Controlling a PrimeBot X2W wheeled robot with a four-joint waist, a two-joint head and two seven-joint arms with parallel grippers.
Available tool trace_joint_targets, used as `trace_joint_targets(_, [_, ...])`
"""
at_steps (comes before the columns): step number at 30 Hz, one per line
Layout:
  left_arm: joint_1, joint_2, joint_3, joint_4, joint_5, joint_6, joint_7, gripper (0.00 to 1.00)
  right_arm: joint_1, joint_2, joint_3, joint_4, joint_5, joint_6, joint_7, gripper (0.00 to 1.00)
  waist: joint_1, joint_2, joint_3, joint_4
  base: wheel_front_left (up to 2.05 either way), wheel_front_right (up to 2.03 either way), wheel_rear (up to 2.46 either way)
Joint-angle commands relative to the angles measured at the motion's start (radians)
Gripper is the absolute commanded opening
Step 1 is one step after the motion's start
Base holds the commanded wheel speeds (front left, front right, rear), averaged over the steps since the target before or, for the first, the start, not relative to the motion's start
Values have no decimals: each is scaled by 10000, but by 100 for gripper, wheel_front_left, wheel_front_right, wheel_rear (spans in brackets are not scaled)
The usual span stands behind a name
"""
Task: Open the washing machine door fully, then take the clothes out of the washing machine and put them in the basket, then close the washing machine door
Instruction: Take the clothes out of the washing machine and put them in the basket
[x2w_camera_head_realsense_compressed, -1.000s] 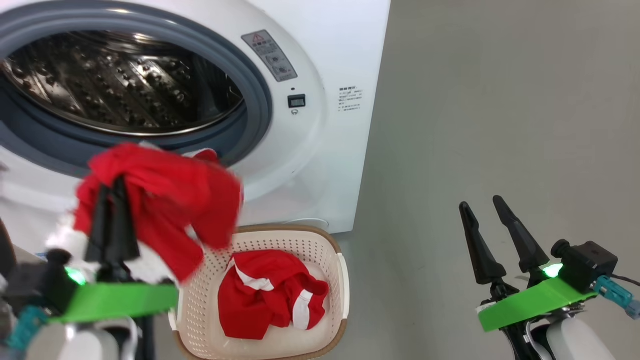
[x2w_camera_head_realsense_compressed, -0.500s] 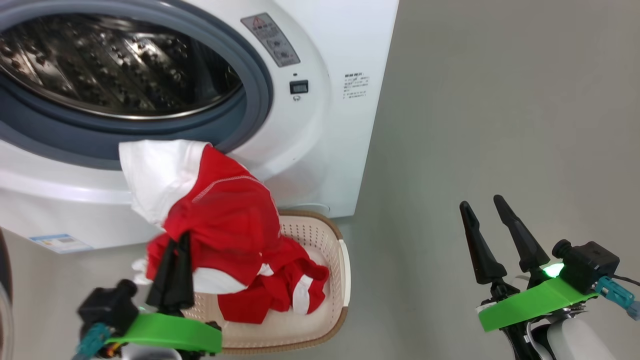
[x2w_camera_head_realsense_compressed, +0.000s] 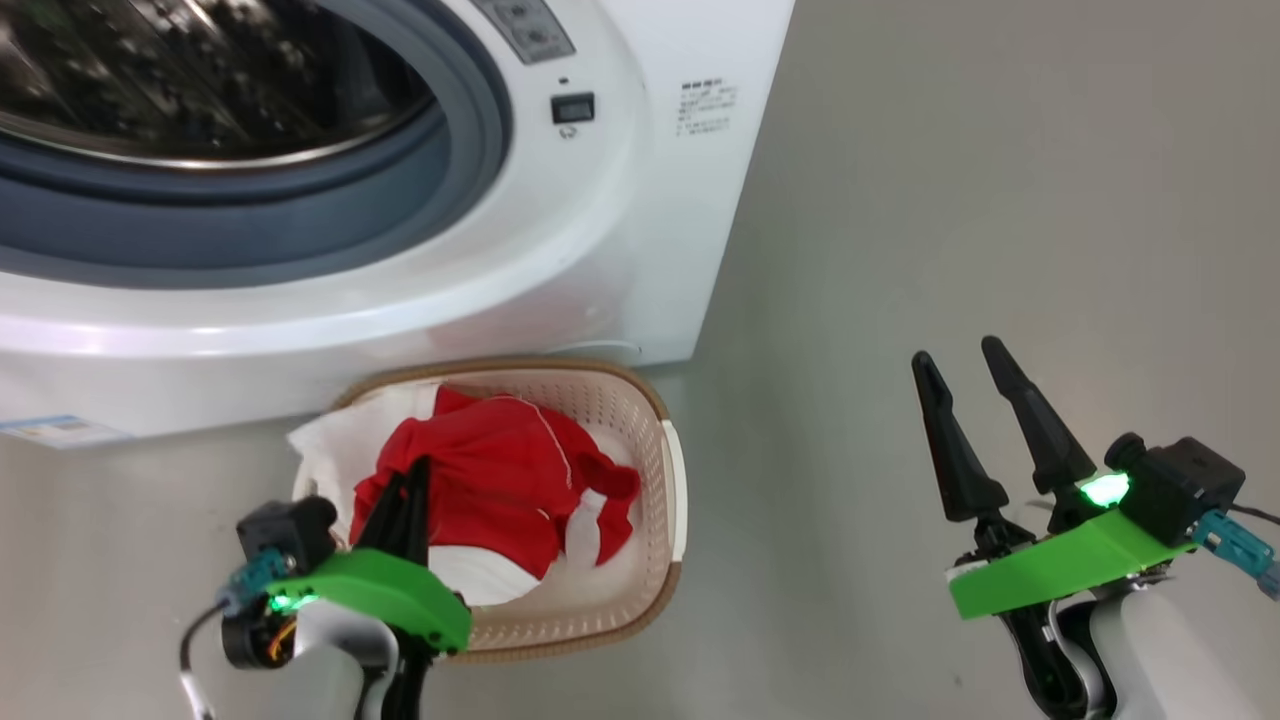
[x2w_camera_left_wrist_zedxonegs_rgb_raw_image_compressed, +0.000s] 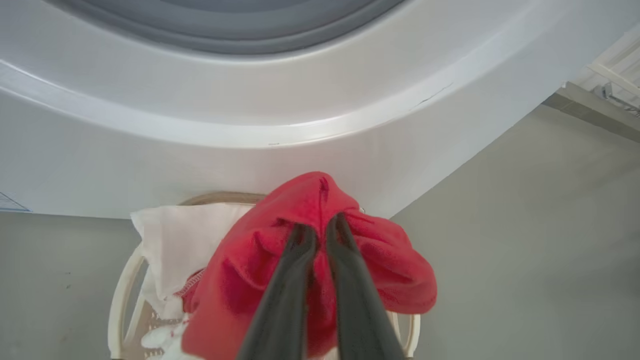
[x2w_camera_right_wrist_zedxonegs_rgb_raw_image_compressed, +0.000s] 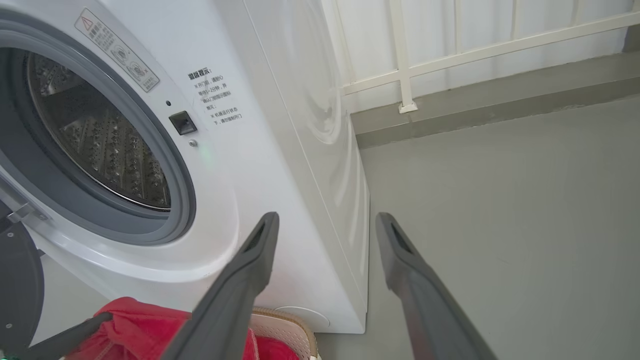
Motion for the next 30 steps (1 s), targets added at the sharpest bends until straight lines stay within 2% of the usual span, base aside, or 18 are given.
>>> trace_joint_targets(1, [-378,113,163,171,-341,-111,-144,0,-195,-85,273,-262,-100,35,-63,100,0,0,418,-163,0,0,0])
trace_joint_targets(5, [-1267,113,-371,1676,-1116,-327,-178,0,-394,-99,385,-270,-69,35,-63,100,0,0,796,-291,0,0,0])
trace_joint_targets(12, [-2528,113,-1325,3948,-1697,-496,-76,0,-727,-86,596,-247,-33,35,-63,100,0,0,1289,-561,0,0,0])
trace_joint_targets(14, [-2772,113,-1559,4448,-1745,-530,-15,9,-817,-79,636,-240,-22,35,-63,100,0,0,1407,-649,0,0,0])
trace_joint_targets(16, [-2977,113,-1736,4888,-1757,-550,6,9,-898,-65,666,-238,-19,35,-63,100,0,0,1525,-731,0,0,0])
trace_joint_targets(18, [-3171,113,-1867,5237,-1740,-552,-22,13,-960,-57,677,-236,-15,35,-63,100,0,0,1637,-790,0,0,0])
trace_joint_targets(20, [-3347,113,-2029,5490,-1623,-497,-86,27,-994,-45,645,-236,-14,35,-63,100,0,0,1732,-807,0,0,0])
trace_joint_targets(22, [-3461,113,-2113,5631,-1638,-489,-134,48,-1011,-23,597,-231,-14,35,-63,100,0,0,1797,-793,0,0,0])
trace_joint_targets(23, [-3510,113,-2181,5687,-1627,-470,-151,82,-1015,-14,580,-223,-20,35,-63,100,0,0,1814,-780,0,0,0])
trace_joint_targets(24, [-3546,113,-2236,5717,-1639,-474,-171,100,-1019,-6,566,-208,-30,35,-63,100,0,0,1819,-764,0,0,0])
trace_joint_targets(30, [-3588,112,-2524,5420,-1675,-542,-282,100,-1063,39,484,-73,-81,35,-63,100,0,0,1592,-604,0,0,0])
